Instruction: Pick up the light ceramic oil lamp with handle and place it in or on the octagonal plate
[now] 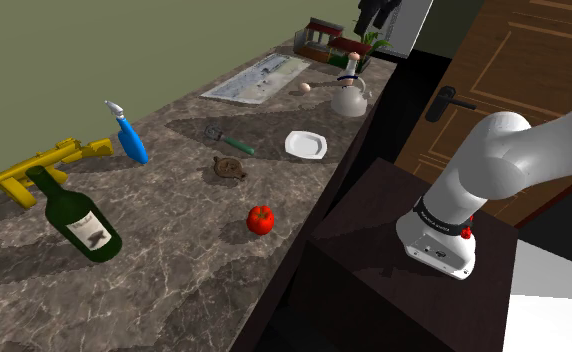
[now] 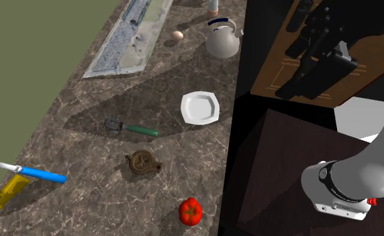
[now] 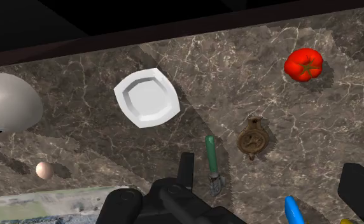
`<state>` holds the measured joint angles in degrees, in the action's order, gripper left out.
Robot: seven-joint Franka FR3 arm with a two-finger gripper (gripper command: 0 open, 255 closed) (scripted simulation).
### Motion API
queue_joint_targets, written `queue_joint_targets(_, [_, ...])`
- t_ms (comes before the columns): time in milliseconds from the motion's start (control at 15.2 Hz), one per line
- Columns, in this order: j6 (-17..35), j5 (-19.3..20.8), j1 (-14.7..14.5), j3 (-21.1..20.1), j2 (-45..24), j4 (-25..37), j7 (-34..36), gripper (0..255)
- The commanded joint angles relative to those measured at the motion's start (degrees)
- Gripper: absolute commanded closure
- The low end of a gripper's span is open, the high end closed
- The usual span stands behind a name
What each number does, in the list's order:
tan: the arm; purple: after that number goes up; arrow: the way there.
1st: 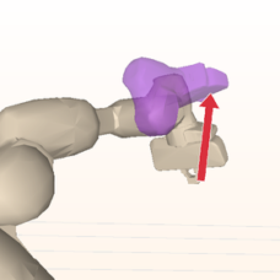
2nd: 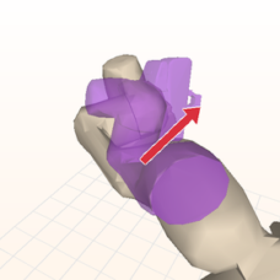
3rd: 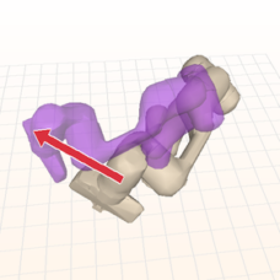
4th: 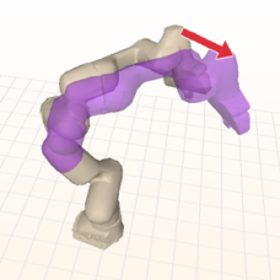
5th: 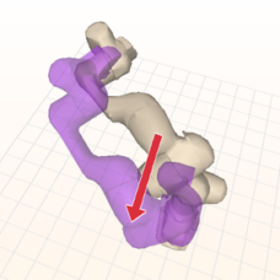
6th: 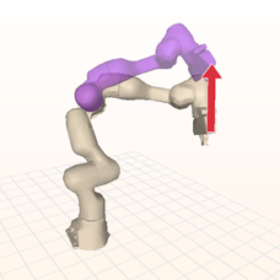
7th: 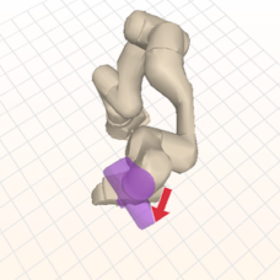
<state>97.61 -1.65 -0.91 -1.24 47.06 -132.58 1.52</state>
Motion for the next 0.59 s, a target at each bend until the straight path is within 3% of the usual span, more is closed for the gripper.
queue_joint_targets(0, [0.00,0.00,0.00,0.00,0.00,0.00,0.00,0])
queue_joint_targets(528, [15.26,-1.07,-0.96,-2.79,-7.79,-8.15,1.63,0])
